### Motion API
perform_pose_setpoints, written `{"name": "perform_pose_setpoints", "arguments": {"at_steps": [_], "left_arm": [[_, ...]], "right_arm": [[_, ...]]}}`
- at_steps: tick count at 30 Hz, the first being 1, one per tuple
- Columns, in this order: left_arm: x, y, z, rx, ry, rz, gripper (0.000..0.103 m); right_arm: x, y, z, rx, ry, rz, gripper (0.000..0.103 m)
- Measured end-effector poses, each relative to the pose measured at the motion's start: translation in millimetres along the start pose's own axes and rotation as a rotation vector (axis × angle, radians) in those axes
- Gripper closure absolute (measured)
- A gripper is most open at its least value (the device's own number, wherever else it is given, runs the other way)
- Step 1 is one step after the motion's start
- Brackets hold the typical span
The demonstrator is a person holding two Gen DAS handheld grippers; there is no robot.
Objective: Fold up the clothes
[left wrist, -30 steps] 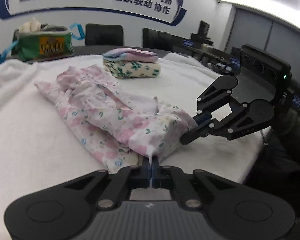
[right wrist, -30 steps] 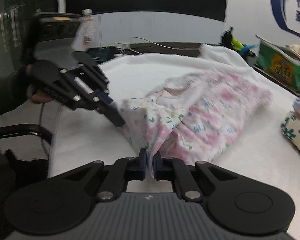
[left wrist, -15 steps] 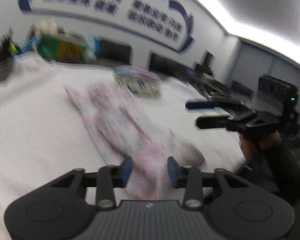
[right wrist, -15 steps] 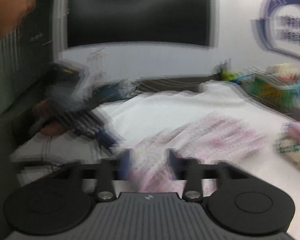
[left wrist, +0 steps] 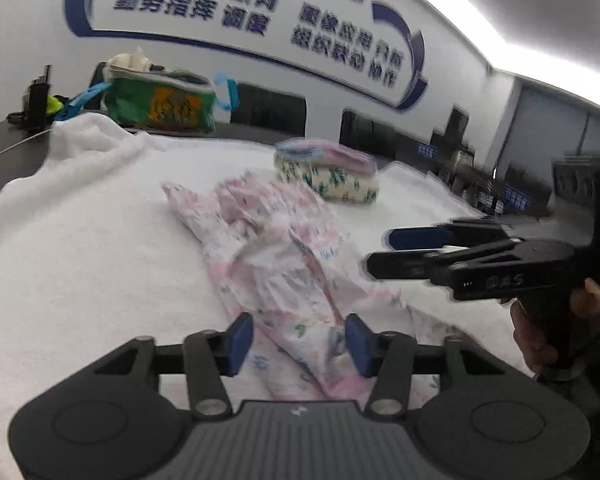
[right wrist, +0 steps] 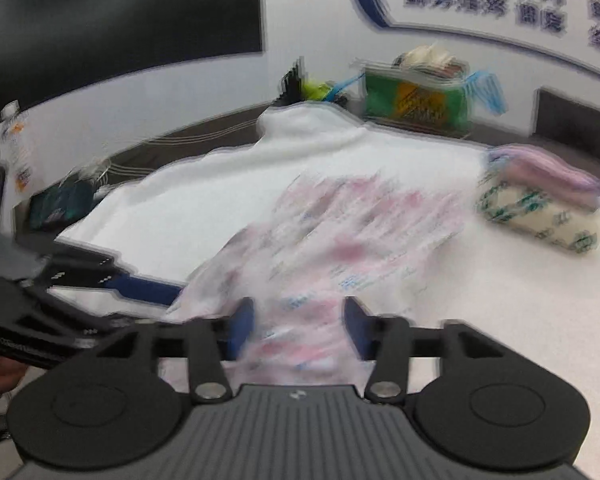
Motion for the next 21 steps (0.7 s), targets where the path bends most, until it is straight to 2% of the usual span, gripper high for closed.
{"name": "perform_pose_setpoints", "arguments": {"at_steps": [4, 6, 10, 11, 13, 14, 16, 18, 19, 21], "left_arm": [[-19, 7, 17, 0.028, -0.007, 0.092, 0.042], [-18, 9, 14, 0.020, -0.008, 0.117, 0.042], [-4, 9, -2, -0.017, 0.009, 0.076, 0.043], [-1, 8, -6, -0.026, 0.011, 0.072, 0.044], [4, 7, -13, -0.043, 0.015, 0.063, 0.048], [6, 6, -17, -0.052, 0.017, 0.059, 0.066], [7, 6, -23, -0.076, 0.014, 0.062, 0.082], [9, 11, -27, -0.070, 0.011, 0.055, 0.086], [10, 14, -29, -0.063, 0.008, 0.046, 0.093], [9, 17, -36, -0.061, 0.003, 0.046, 0.096]], "right_arm": [[15, 12, 37, 0.146, -0.090, -0.027, 0.019], [22, 18, 53, 0.259, -0.125, -0.039, 0.000], [28, 10, 61, 0.357, -0.211, -0.082, 0.000], [30, 7, 58, 0.339, -0.223, -0.093, 0.001], [30, 2, 46, 0.248, -0.185, -0.108, 0.002], [29, 0, 43, 0.221, -0.157, -0.103, 0.010], [23, -4, 40, 0.192, -0.102, -0.061, 0.031], [14, -9, 35, 0.148, -0.059, 0.004, 0.070], [10, -11, 32, 0.127, -0.031, 0.018, 0.075], [1, -20, 23, 0.058, 0.028, 0.017, 0.079]]}}
Point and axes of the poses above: each gripper's, at about its wrist camera, not at the fingertips, and z roughly against the way its jaws point, x to its right, y to its top, the point moved 9 cm from there along -z, roughly the way its jaws point, and after that the axes turned 1 degree about -y, right-handed, at the moved point
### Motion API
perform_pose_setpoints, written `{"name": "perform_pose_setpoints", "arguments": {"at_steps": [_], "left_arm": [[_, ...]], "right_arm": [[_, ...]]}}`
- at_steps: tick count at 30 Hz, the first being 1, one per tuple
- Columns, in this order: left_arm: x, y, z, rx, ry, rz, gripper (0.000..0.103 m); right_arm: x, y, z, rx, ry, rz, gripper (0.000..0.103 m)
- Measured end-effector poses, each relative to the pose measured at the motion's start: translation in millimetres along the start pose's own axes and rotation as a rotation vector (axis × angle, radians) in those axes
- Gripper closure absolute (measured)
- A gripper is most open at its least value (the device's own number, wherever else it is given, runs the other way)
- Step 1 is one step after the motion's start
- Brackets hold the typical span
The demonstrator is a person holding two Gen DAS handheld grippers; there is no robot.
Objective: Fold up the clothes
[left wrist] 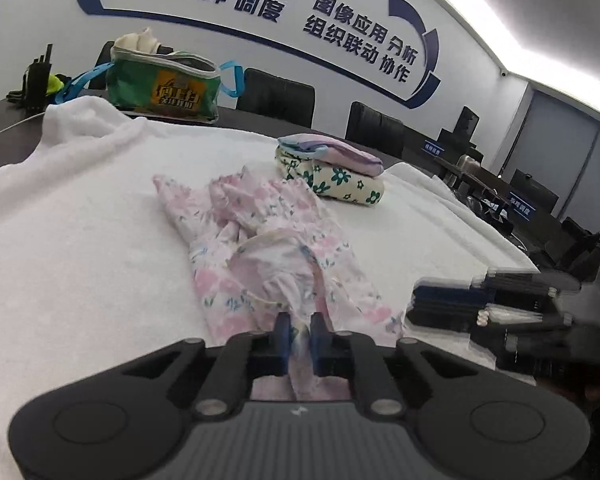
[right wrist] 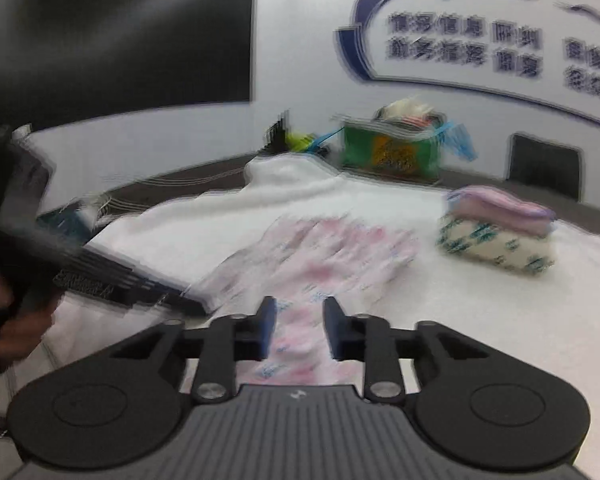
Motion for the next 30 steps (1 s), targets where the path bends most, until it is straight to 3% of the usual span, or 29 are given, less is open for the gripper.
{"name": "perform_pose_setpoints", "arguments": {"at_steps": [5, 7, 8, 9, 13, 16, 18, 20, 23, 26, 28, 30], "left_arm": [[-10, -2, -11, -0.010, 0.004, 0.034, 0.099], [-13, -4, -12, -0.008, 0.004, 0.045, 0.099], [-13, -3, -12, -0.005, 0.004, 0.050, 0.099], [-11, 2, -8, 0.019, -0.003, 0.051, 0.100], [-3, 23, 6, 0.104, -0.016, 0.008, 0.100], [-16, 21, -16, 0.063, 0.049, 0.034, 0.098], [-24, 14, -26, 0.035, 0.062, 0.060, 0.087], [-27, 13, -19, 0.055, 0.045, 0.080, 0.063], [-35, 16, 14, 0.146, 0.005, 0.075, 0.052], [-40, 10, 51, 0.191, -0.045, 0.038, 0.046], [-25, -4, 63, 0.164, -0.116, -0.071, 0.045], [-5, -20, 67, 0.129, -0.166, -0.199, 0.042]], "right_arm": [[-12, -21, -19, -0.151, 0.097, -0.010, 0.079], [-15, -27, -26, -0.187, 0.092, 0.011, 0.091], [-18, -27, -28, -0.192, 0.089, 0.020, 0.100], [-19, -24, -27, -0.179, 0.081, 0.031, 0.102], [-19, 2, -15, -0.069, 0.040, 0.065, 0.103], [-10, 7, -27, -0.072, -0.025, 0.048, 0.102], [0, -4, -43, -0.135, -0.086, 0.024, 0.101], [2, -12, -49, -0.152, -0.086, 0.025, 0.100], [10, -2, -34, -0.085, -0.118, 0.037, 0.089], [21, 16, 2, 0.035, -0.103, 0.043, 0.060], [21, 23, 36, 0.108, -0.019, 0.074, 0.056], [11, 10, 53, 0.102, 0.040, 0.157, 0.052]]}}
Point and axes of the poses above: each gripper's, at about its wrist camera, not at the fingertips, and z roughly against the way its jaws point, x to its right, y to its top, the point moved 9 cm from there along -z, roughly the way its jaws point, and after that the axes turned 1 degree about -y, right-handed, at the moved point
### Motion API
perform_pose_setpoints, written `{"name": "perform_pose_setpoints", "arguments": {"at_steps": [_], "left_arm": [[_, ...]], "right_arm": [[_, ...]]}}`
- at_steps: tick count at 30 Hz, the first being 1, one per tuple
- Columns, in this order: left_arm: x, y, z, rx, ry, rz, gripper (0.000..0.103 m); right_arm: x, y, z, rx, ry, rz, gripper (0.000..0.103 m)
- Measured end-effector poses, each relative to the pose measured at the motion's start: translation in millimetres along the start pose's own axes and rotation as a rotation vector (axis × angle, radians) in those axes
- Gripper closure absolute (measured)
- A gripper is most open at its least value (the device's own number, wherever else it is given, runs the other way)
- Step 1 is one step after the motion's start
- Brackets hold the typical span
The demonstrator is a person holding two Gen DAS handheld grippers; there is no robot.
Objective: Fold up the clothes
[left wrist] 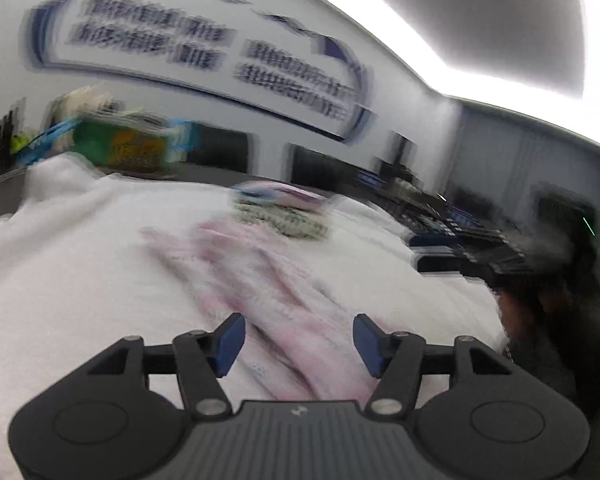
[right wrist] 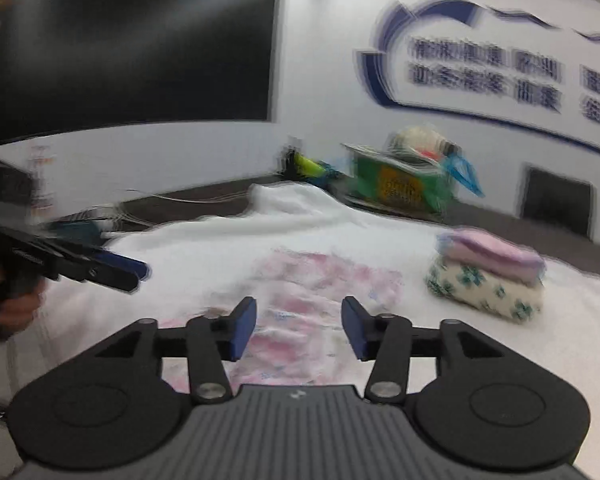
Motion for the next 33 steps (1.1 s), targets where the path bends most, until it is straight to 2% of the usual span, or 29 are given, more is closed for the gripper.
{"name": "perform_pose_setpoints", "arguments": {"at_steps": [2, 4, 6, 7, 8, 10, 12, 13, 15, 17, 21, 22, 24, 25, 26, 28, 31, 33], "left_arm": [[23, -12, 3, -0.040, -0.062, -0.120, 0.039], [35, -26, -9, -0.113, -0.043, -0.223, 0.040], [38, -36, -18, -0.157, -0.026, -0.255, 0.040], [37, -40, -23, -0.175, -0.018, -0.261, 0.045], [37, -43, -27, -0.193, -0.010, -0.267, 0.059], [30, -45, -33, -0.214, 0.002, -0.238, 0.070], [28, -43, -33, -0.209, -0.032, -0.203, 0.085], [29, -43, -29, -0.206, -0.044, -0.193, 0.094], [29, -40, -25, -0.204, -0.059, -0.169, 0.098], [29, -37, -21, -0.207, -0.071, -0.128, 0.100], [54, -34, 6, -0.211, -0.169, -0.132, 0.101], [59, -35, 12, -0.210, -0.178, -0.140, 0.100], [63, -38, 19, -0.196, -0.159, -0.173, 0.091], [61, -39, 20, -0.174, -0.119, -0.192, 0.082], [58, -40, 21, -0.151, -0.078, -0.210, 0.061], [60, -42, 24, -0.107, -0.006, -0.306, 0.041], [76, -41, 30, -0.007, 0.074, -0.501, 0.036], [88, -36, 28, 0.075, 0.109, -0.558, 0.023]], "right_arm": [[-15, -14, 13, -0.021, 0.055, 0.090, 0.052], [-30, -28, 22, -0.042, 0.105, 0.170, 0.052], [-44, -42, 19, -0.062, 0.140, 0.223, 0.053], [-51, -49, 18, -0.071, 0.158, 0.250, 0.053], [-54, -54, 15, -0.079, 0.165, 0.261, 0.053], [-52, -59, 5, -0.099, 0.165, 0.239, 0.058], [-52, -64, 1, -0.112, 0.192, 0.209, 0.084], [-52, -65, -3, -0.113, 0.202, 0.188, 0.088], [-50, -65, -7, -0.113, 0.217, 0.130, 0.098], [-51, -64, -4, -0.114, 0.246, 0.077, 0.100], [-57, -57, 21, -0.116, 0.337, 0.034, 0.100], [-60, -56, 29, -0.115, 0.354, 0.027, 0.100], [-64, -54, 42, -0.113, 0.367, 0.024, 0.100], [-65, -54, 45, -0.114, 0.358, 0.029, 0.100], [-66, -55, 47, -0.116, 0.347, 0.038, 0.100], [-65, -55, 47, -0.115, 0.327, 0.037, 0.100], [-58, -46, 43, -0.101, 0.322, -0.021, 0.100], [-50, -39, 38, -0.088, 0.316, -0.070, 0.100]]}}
Point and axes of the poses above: each gripper's, at about its wrist camera, not at the fingertips, and z roughly against the way its jaws point, x to its right, y to its top, the point moved 9 cm from there along -z, roughly the way its jaws point, and after that the axes turned 1 degree about -y, right-handed, at the moved point
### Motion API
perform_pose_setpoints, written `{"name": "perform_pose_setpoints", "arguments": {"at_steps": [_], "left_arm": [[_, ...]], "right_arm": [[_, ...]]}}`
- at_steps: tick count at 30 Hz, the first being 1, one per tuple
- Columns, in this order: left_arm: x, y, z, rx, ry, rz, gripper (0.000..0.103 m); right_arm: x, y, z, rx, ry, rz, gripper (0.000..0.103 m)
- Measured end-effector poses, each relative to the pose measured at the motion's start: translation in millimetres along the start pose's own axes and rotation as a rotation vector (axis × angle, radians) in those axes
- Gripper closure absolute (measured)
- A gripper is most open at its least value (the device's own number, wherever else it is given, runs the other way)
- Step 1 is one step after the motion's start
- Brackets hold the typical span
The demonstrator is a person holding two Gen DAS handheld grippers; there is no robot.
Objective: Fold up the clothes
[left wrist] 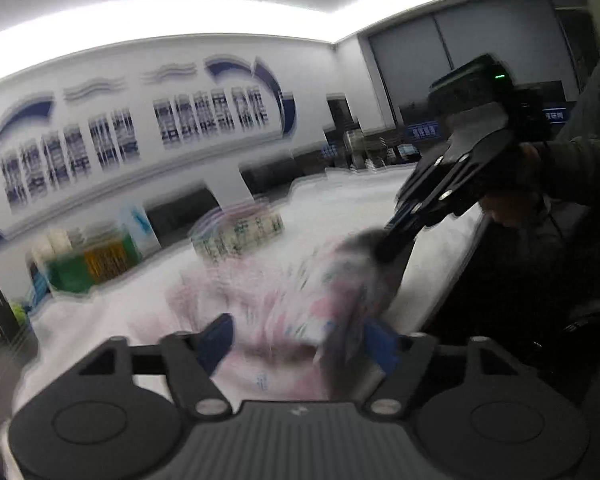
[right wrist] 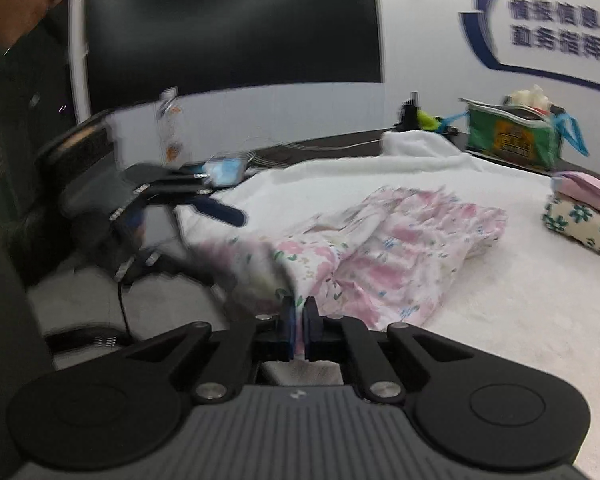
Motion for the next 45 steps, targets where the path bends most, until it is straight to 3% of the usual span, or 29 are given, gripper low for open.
{"name": "perform_pose_setpoints", "arguments": {"at_steps": [2, 3, 4, 5, 7, 10, 11, 12, 14, 16, 20, 22, 23, 24, 25, 28, 30, 33, 34, 36, 38, 42, 43, 44, 45], "left_arm": [[11, 5, -13, 0.020, 0.016, -0.068, 0.020], [14, 1, -25, -0.023, 0.007, -0.104, 0.021], [18, -3, -36, -0.068, -0.004, -0.140, 0.031], [16, -6, -43, -0.095, -0.021, -0.131, 0.050], [5, -11, -52, -0.155, -0.078, -0.039, 0.074], [-15, -10, -57, -0.183, -0.171, 0.115, 0.079], [-22, -9, -60, -0.192, -0.205, 0.165, 0.084], [-29, -9, -63, -0.200, -0.238, 0.215, 0.086], [-40, -9, -69, -0.212, -0.279, 0.298, 0.088], [-46, -6, -71, -0.210, -0.317, 0.326, 0.089], [-44, -5, -62, -0.187, -0.357, 0.285, 0.089], [-42, -4, -62, -0.191, -0.365, 0.274, 0.091], [-41, -4, -62, -0.194, -0.372, 0.276, 0.092], [-38, -4, -60, -0.205, -0.416, 0.308, 0.093], [-35, -5, -57, -0.218, -0.467, 0.342, 0.093], [-29, -6, -45, -0.232, -0.615, 0.454, 0.093], [-40, -7, -47, -0.207, -0.622, 0.566, 0.088], [-73, -21, -61, -0.191, -0.563, 0.882, 0.066], [-83, -27, -66, -0.189, -0.535, 0.985, 0.058], [-100, -38, -71, -0.176, -0.431, 1.080, 0.057], [-110, -42, -69, -0.141, -0.321, 1.099, 0.056], [-115, -44, -67, -0.104, -0.169, 1.097, 0.057], [-113, -45, -67, -0.109, -0.148, 1.096, 0.062], [-112, -46, -68, -0.113, -0.126, 1.094, 0.080], [-109, -46, -68, -0.120, -0.133, 1.101, 0.087]], "right_arm": [[8, 7, -3, 0.016, 0.002, -0.047, 0.100], [11, 9, -6, 0.018, 0.010, -0.068, 0.100], [14, 11, -9, 0.015, 0.015, -0.085, 0.100], [16, 12, -11, 0.009, 0.018, -0.094, 0.100], [18, 15, -12, 0.000, 0.018, -0.101, 0.100], [18, 18, -9, 0.001, -0.042, -0.054, 0.097], [16, 18, -7, 0.003, -0.092, -0.002, 0.087], [11, 17, -5, 0.006, -0.144, 0.086, 0.068], [-10, 12, -4, 0.031, -0.192, 0.335, 0.042], [-16, 5, -15, 0.024, -0.210, 0.491, 0.041], [-15, -7, -42, -0.018, -0.233, 0.733, 0.041], [-7, -7, -54, -0.025, -0.222, 0.772, 0.041], [-4, -5, -58, -0.028, -0.192, 0.763, 0.048], [-5, -4, -59, -0.040, -0.136, 0.740, 0.081], [-9, -4, -58, -0.062, -0.052, 0.703, 0.096], [-15, -3, -46, -0.114, 0.170, 0.582, 0.097], [-12, 1, -35, -0.137, 0.294, 0.472, 0.097], [24, 15, -44, -0.161, 0.408, 0.080, 0.096], [38, 19, -50, -0.168, 0.425, -0.047, 0.096], [59, 18, -63, -0.167, 0.382, -0.181, 0.094], [77, 16, -74, -0.163, 0.324, -0.284, 0.086], [96, 18, -88, -0.122, 0.236, -0.417, 0.085], [96, 21, -90, -0.113, 0.217, -0.417, 0.085], [95, 25, -91, -0.101, 0.194, -0.409, 0.085], [93, 29, -90, -0.092, 0.171, -0.406, 0.085]]}}
Point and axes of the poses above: each gripper's, at about its wrist camera, not at the fingertips, and z roughly against the way its jaws point, x to its right, y to its top, the point moved 9 cm from there along -z, roughly the way its jaws point, and after that the axes turned 1 degree about -y, right-handed, at the moved point
